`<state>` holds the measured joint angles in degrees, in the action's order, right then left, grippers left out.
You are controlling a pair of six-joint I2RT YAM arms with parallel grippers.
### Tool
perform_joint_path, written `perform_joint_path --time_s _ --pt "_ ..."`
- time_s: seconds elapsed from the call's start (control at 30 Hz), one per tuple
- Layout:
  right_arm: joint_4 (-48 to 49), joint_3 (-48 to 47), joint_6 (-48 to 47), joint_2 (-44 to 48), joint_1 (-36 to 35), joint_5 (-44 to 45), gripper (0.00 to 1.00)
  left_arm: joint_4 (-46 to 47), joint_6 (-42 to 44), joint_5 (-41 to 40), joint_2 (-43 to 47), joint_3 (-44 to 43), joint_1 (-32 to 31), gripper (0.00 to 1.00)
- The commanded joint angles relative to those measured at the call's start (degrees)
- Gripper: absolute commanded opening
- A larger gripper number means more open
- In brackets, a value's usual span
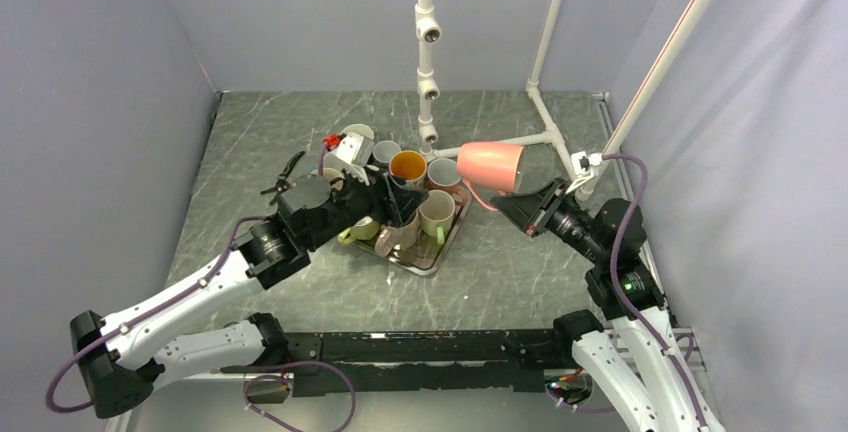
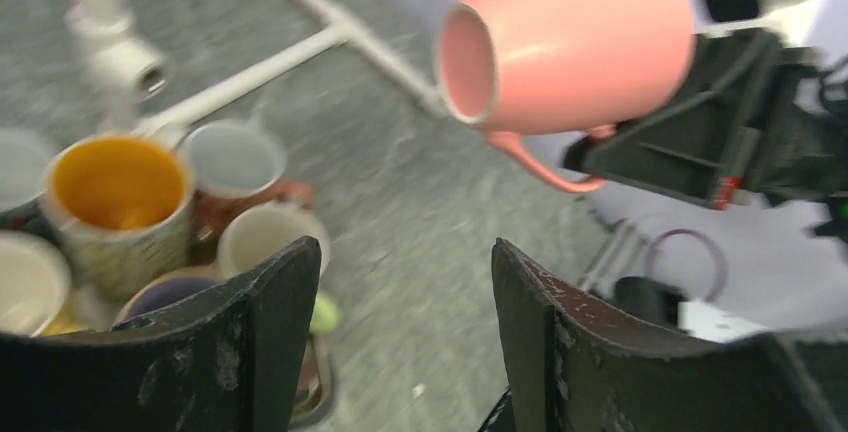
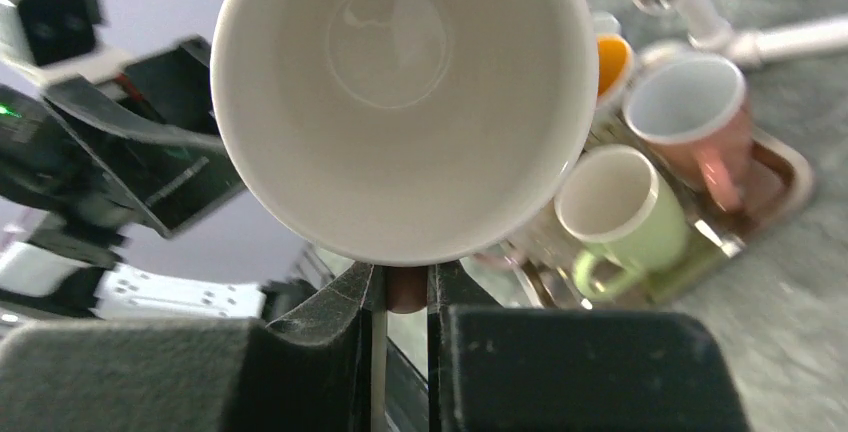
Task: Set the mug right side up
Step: Turn over the cup at the center of the board, then place the cup on the tray.
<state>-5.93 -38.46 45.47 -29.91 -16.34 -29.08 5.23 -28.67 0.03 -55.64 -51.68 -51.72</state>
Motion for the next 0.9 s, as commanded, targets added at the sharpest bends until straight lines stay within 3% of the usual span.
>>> perform_joint_path --time_s 0.0,0.2,0.33,0.6,0.87 --pt "-11.08 -4.65 -11.98 1.58 -0.34 -0.95 0.00 -21.49 5.42 -15.72 3.69 -2.89 0.05 0.68" --pt "-17.52 -5.10 -12.62 1.00 -1.31 -3.33 0.00 -28.41 4.84 -25.85 7.35 -3.07 0.09 0.70" --pt "-22.06 -5.07 -14.65 -0.70 -6.08 0.63 0.00 -30.31 5.27 -28.24 8.02 -3.52 0.10 0.71" --pt "-24.24 -7.51 -13.83 -9.85 -30.48 25.37 0.00 -33.98 5.69 -32.77 6.72 -5.05 0.05 0.73" --pt "-27.05 -9.28 -13.02 -19.90 -44.17 41.37 0.00 -35.71 5.44 -34.88 6.43 -4.48 0.14 0.76"
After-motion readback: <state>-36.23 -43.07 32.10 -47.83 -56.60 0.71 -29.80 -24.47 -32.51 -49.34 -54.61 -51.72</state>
